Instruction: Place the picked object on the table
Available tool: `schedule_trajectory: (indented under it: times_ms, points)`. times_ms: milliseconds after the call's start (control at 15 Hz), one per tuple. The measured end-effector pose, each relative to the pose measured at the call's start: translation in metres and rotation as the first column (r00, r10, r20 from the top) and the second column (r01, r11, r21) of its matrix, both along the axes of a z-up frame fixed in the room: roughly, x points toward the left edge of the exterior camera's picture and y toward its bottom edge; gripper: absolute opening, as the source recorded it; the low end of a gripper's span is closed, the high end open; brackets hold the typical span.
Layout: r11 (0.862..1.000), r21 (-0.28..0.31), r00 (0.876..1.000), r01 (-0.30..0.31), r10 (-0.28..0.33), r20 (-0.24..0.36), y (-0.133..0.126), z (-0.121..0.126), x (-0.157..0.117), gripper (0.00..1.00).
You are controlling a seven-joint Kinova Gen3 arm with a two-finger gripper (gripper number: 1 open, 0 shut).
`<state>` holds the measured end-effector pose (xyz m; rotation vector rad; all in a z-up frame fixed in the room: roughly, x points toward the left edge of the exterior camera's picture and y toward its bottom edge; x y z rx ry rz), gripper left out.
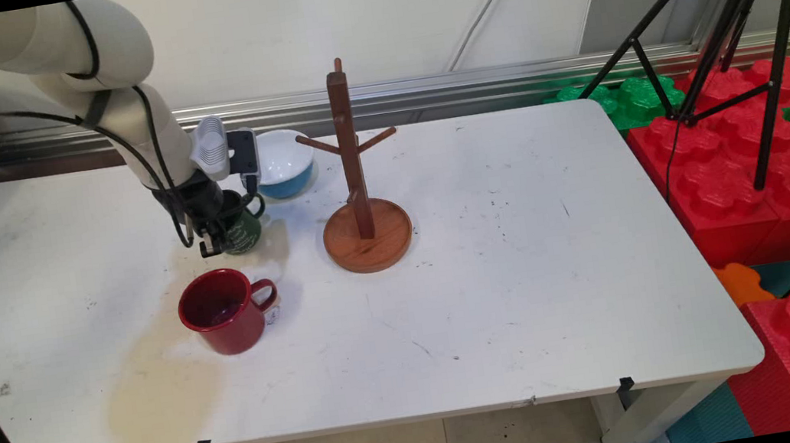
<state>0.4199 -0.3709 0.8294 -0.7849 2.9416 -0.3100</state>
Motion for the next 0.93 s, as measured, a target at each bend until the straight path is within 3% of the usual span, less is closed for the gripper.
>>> schedule_trajectory:
  times_ms: [400, 467, 933]
  points:
    - [1.0, 0.009, 1.0, 0.004, -0.004, 0.007, -0.0051, -0.0077, -0.0031, 0.0]
    - [1.0, 0.01, 1.0, 0.005, -0.005, 0.007, -0.0062, -0.0087, -0.0037, 1.0]
    - [1.0, 0.005, 1.0, 0.024, -0.024, 0.009, -0.0093, -0.0105, -0.0082, 1.0]
